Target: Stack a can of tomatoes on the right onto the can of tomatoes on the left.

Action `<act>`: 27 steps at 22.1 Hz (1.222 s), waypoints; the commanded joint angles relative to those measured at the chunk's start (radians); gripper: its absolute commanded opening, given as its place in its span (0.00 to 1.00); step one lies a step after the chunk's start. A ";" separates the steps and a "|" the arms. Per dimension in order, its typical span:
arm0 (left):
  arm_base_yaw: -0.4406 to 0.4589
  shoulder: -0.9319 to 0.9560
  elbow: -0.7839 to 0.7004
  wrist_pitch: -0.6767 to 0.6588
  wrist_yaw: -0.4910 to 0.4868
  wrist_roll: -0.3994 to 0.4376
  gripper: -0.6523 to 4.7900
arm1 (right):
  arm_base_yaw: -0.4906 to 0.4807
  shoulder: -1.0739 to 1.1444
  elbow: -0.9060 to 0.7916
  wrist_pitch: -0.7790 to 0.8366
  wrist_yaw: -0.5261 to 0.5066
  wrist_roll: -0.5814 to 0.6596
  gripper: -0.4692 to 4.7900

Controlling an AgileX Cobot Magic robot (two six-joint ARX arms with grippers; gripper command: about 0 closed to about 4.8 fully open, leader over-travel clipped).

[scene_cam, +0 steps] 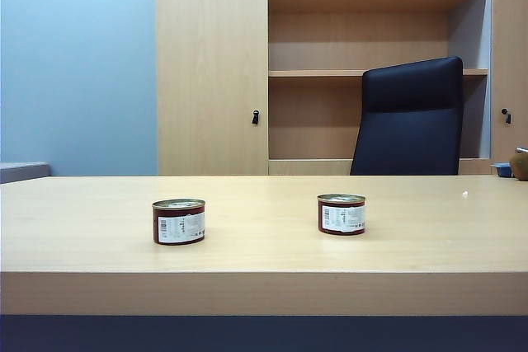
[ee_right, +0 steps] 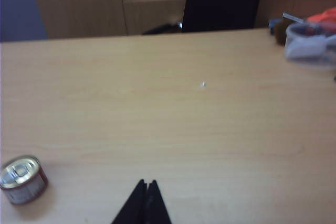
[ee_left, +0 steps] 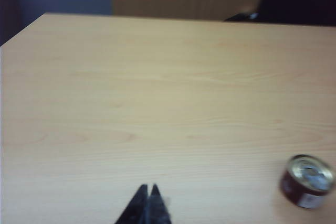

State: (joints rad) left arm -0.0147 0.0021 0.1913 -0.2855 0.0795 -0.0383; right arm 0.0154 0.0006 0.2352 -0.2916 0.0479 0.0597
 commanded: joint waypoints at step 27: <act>-0.011 0.839 0.422 0.008 0.667 0.267 0.11 | 0.369 1.731 1.014 -0.185 -0.207 -0.300 0.83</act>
State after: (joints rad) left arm -0.0246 0.8478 0.6098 -0.2836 0.7055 0.2310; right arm 0.3828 1.7027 1.2125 -0.4328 -0.1562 -0.2348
